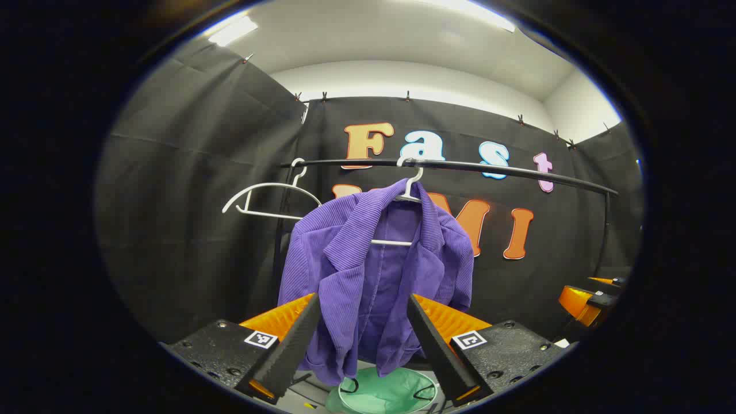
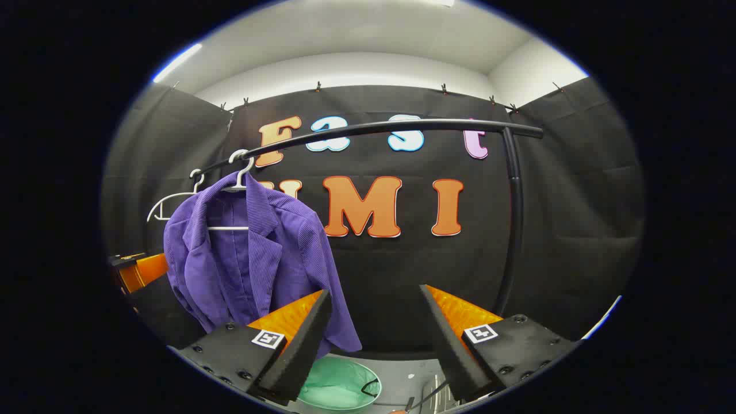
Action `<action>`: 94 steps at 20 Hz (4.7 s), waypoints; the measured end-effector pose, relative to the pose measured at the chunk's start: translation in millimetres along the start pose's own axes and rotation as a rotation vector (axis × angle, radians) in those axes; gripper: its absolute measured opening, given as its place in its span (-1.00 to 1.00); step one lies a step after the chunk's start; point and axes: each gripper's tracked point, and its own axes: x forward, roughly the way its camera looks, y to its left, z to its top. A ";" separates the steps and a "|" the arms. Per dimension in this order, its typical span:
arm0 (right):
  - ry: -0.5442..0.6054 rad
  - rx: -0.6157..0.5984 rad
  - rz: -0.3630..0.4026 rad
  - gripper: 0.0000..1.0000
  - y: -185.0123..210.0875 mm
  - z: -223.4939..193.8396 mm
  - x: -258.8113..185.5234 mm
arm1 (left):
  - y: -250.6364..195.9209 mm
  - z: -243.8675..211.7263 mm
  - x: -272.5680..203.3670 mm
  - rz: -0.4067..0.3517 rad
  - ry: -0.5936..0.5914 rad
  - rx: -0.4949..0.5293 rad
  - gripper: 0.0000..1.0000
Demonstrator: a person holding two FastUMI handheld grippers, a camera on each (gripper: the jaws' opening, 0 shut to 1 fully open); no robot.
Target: Grasp the clothes on the hanger with both hands and then place them into the laundry hamper below.
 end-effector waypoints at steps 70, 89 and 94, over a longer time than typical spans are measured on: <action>0.346 0.260 0.556 -0.67 227.7 -58.9 208.0 | 61.4 -67.3 123.4 -0.092 0.199 0.010 -1.00; 0.251 0.490 0.636 -0.70 122.5 47.0 240.5 | 129.4 50.0 81.3 -0.052 0.057 -0.034 -1.00; 0.225 0.609 0.661 -0.78 112.5 76.1 262.2 | 149.7 96.7 78.5 -0.014 -0.046 0.028 -1.00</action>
